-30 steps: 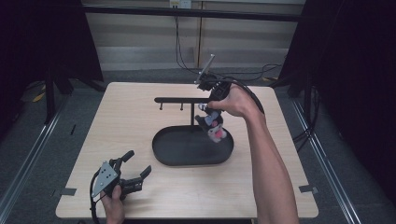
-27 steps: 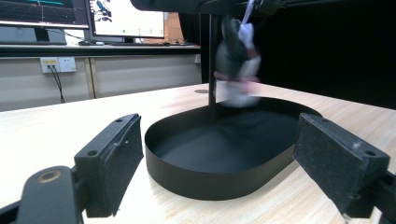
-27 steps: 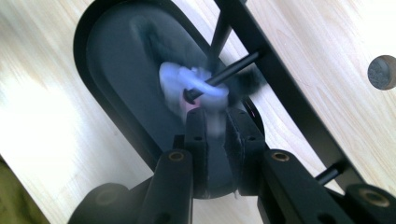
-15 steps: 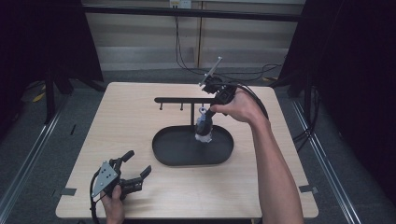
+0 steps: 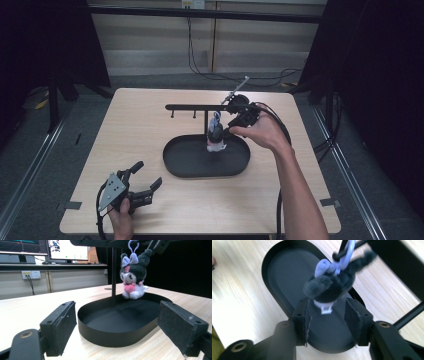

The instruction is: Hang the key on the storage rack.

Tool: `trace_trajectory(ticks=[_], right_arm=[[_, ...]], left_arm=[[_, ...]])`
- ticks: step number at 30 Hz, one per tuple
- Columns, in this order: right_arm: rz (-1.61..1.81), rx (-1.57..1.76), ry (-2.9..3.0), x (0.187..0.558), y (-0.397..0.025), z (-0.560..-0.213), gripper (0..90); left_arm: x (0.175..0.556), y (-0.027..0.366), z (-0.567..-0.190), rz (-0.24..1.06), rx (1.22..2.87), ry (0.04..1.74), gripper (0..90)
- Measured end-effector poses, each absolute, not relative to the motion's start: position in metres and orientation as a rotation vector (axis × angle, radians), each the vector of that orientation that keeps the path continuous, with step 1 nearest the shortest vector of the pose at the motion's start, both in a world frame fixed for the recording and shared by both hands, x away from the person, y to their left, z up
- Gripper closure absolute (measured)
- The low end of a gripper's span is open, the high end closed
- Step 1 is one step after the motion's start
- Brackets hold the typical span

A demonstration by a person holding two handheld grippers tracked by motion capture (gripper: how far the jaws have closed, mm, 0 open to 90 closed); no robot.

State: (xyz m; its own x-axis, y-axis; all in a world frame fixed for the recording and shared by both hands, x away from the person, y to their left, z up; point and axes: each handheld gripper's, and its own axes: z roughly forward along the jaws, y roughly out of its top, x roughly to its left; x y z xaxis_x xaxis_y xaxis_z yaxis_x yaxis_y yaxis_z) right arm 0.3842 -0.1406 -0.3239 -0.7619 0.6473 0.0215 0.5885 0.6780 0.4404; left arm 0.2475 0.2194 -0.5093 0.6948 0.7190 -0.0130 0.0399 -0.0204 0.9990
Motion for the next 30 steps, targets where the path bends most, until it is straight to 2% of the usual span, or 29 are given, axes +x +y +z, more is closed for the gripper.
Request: trace_trajectory(ticks=[6,10,25,27,30], right_arm=[[0.734,1.042,2.688,0.371,-0.15,-0.34,42.6],[0.917,1.056,2.644,0.359,-0.16,-0.35,36.4],[1.179,1.163,2.456,0.32,-0.189,-0.412,19.8],[1.209,1.161,2.403,0.311,-0.193,-0.421,13.1],[1.27,1.17,2.317,0.298,-0.198,-0.43,13.8]], left_arm=[[0.248,0.219,-0.509,0.606,1.513,0.653,15.4],[0.248,0.219,-0.509,0.606,1.513,0.653,15.5],[0.247,0.219,-0.509,0.61,1.511,0.656,15.4],[0.247,0.22,-0.509,0.615,1.523,0.646,15.4],[0.247,0.22,-0.509,0.615,1.522,0.646,15.4]])
